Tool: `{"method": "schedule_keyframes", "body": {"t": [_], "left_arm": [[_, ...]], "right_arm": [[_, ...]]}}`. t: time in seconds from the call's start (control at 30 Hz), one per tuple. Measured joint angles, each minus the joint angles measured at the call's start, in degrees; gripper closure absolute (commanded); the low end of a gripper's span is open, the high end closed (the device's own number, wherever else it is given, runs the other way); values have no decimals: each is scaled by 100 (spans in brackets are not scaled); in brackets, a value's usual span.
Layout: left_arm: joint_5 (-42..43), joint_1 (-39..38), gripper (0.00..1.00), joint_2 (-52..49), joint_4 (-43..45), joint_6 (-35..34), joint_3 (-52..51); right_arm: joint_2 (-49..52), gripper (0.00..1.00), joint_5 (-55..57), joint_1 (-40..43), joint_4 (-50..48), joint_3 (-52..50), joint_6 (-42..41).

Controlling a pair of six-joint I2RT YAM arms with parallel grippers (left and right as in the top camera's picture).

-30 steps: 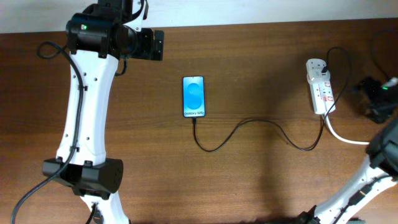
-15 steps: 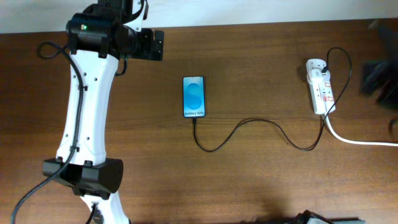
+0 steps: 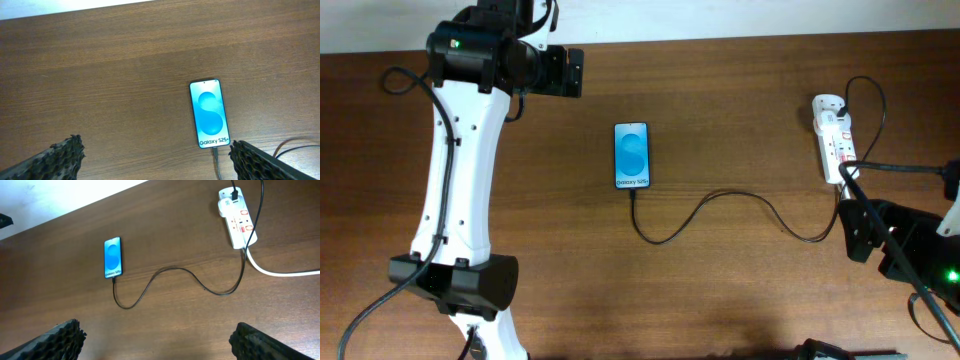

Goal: Plug charger to phone and switch on socket

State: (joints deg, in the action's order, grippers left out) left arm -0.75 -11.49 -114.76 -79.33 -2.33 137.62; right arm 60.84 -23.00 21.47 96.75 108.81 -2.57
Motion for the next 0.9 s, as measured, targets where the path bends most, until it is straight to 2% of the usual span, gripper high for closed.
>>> {"method": "schedule_keyframes", "body": {"t": [0.1, 0.13, 0.2, 0.37, 0.43, 0.57, 0.67, 0.77, 0.9], "left_arm": [[2, 0, 1, 0, 2, 0, 0], [0, 0, 1, 0, 2, 0, 0], [-4, 0, 1, 0, 2, 0, 0], [-17, 0, 1, 0, 4, 0, 0], [-15, 0, 0, 0, 11, 0, 2], [-15, 0, 1, 0, 4, 0, 0], [-15, 0, 1, 0, 0, 0, 0], [-15, 0, 1, 0, 2, 0, 0], [-15, 0, 1, 0, 7, 0, 0]], "right_arm": [[-57, 2, 83, -20, -466, -293, 0], [-221, 2, 162, -175, -946, -695, -2], [-776, 2, 417, -660, -2262, -1816, 0], [-2205, 2, 651, -1246, -4544, -4321, 2], [-3167, 2, 831, -1631, -5504, -5724, 0], [-4533, 2, 1145, -2070, -7316, -7667, 2], [-5047, 1, 1314, -2205, -8487, -8815, 0], [-5287, 2, 1421, -2227, -9204, -9729, -72], [-5871, 2, 1687, -2262, -9368, -10395, -323]]}}
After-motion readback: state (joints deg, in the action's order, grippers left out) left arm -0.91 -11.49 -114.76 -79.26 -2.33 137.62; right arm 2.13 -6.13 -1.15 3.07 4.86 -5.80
